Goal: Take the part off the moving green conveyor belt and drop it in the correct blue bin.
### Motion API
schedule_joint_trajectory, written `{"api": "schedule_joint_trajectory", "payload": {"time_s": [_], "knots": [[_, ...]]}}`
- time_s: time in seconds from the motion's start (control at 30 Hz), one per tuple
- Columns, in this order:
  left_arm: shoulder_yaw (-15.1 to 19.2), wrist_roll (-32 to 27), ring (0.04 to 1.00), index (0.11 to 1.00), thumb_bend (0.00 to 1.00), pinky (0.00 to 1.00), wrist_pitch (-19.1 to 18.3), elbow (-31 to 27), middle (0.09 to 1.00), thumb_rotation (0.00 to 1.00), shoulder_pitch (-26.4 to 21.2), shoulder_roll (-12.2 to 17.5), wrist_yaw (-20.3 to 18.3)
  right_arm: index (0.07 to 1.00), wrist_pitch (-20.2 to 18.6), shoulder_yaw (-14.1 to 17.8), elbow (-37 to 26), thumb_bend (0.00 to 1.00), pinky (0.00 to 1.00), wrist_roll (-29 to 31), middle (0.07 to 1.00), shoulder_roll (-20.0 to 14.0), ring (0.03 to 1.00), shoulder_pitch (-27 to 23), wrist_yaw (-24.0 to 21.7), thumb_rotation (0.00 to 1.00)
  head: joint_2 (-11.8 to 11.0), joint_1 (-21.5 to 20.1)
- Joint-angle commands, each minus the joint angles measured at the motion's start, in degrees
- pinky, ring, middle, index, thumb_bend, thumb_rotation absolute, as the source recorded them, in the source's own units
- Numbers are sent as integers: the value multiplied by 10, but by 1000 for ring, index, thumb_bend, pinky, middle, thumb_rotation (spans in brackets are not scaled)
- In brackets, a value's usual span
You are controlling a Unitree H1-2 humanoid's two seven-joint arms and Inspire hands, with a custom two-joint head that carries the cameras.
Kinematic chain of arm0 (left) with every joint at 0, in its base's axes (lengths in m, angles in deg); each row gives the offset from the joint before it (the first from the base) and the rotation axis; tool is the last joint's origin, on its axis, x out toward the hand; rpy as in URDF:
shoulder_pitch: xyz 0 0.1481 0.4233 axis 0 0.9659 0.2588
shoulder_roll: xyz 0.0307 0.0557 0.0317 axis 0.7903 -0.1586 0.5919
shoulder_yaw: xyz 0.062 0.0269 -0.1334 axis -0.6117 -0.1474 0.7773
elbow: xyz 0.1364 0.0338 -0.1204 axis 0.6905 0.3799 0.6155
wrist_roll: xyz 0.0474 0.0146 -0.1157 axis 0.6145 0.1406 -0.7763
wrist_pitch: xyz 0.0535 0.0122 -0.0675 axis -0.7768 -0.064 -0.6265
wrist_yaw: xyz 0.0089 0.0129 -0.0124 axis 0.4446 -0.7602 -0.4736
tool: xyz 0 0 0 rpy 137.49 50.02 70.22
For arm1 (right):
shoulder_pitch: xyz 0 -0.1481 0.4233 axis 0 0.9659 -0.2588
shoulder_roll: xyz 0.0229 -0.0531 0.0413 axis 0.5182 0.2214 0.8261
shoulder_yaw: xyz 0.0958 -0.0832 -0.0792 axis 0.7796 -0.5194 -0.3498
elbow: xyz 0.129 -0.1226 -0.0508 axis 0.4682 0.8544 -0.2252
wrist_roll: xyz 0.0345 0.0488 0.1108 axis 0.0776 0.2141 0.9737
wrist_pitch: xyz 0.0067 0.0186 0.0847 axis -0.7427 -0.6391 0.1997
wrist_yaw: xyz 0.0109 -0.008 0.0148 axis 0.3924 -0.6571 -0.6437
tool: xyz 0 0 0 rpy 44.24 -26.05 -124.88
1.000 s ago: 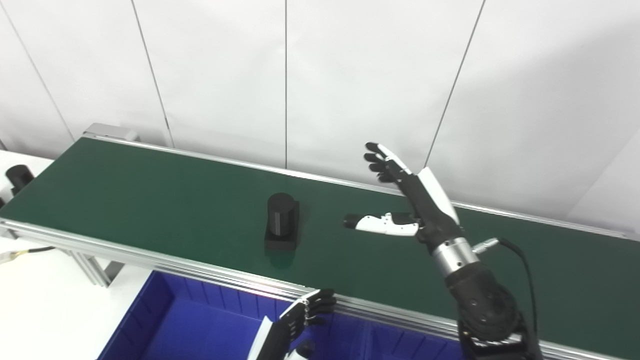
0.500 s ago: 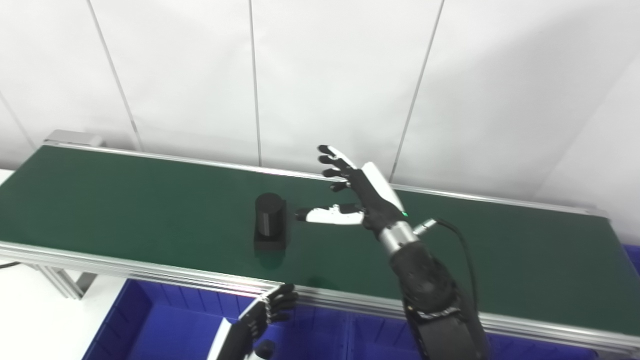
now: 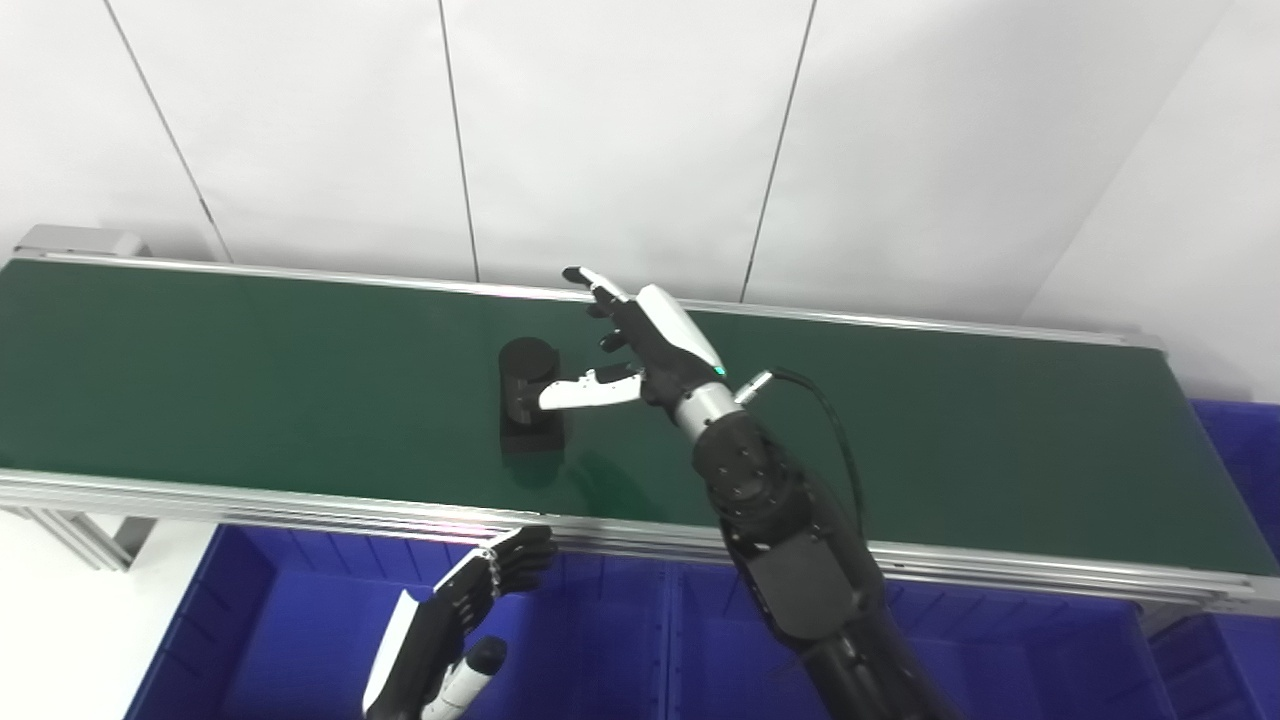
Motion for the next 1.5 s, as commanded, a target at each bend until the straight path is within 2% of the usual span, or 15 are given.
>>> {"api": "schedule_joint_trajectory", "payload": {"time_s": [0.0, 0.27, 0.63, 0.83, 1.0, 1.2, 1.37, 1.4, 1.43, 1.47], "knots": [[-1, -3, 762, 772, 828, 727, 9, -19, 771, 922, 2, 1, -4, 956, 13, -4, 13, 938, 753, -4, 978, 7, 904, -36, 17, 394, 1, 3], [-7, 0, 751, 756, 806, 712, 20, -22, 757, 916, 3, -2, -4, 950, 28, -16, 103, 979, 796, -10, 968, -1, 909, -59, 49, 402, 4, 13], [-14, 7, 744, 760, 773, 691, 19, -35, 761, 922, 8, -3, -4, 958, 30, -25, 201, 957, 817, -8, 973, 3, 922, -95, 77, 391, 7, 19], [-18, 0, 751, 767, 768, 693, 12, -47, 773, 913, 14, -3, -7, 924, 61, -23, 245, 935, 814, 4, 954, 15, 905, -104, 107, 419, 10, 22], [-23, -6, 755, 772, 771, 701, 4, -59, 775, 898, 20, -2, -10, 909, 77, -27, 264, 936, 811, 3, 932, 32, 890, -109, 138, 454, 15, 22], [-24, -4, 753, 773, 778, 697, -2, -66, 771, 897, 21, 0, -13, 913, 81, -25, 261, 924, 833, 11, 932, 46, 895, -106, 146, 447, 18, 20], [-23, 6, 756, 774, 776, 690, -3, -70, 773, 920, 22, 0, -12, 910, 92, -26, 262, 928, 812, 13, 927, 57, 886, -101, 157, 436, 20, 13], [-24, 5, 759, 773, 772, 692, -4, -71, 773, 915, 22, 0, -13, 880, 97, -27, 265, 884, 767, 13, 904, 59, 861, -100, 162, 368, 20, 13], [-24, 3, 760, 773, 771, 692, -6, -73, 773, 913, 23, 0, -13, 869, 106, -23, 271, 869, 752, 16, 896, 62, 852, -99, 174, 345, 21, 13], [-24, 2, 760, 772, 767, 694, -7, -75, 772, 909, 24, -1, -13, 781, 117, -17, 281, 753, 636, 21, 772, 66, 719, -99, 188, 147, 22, 14]]}}
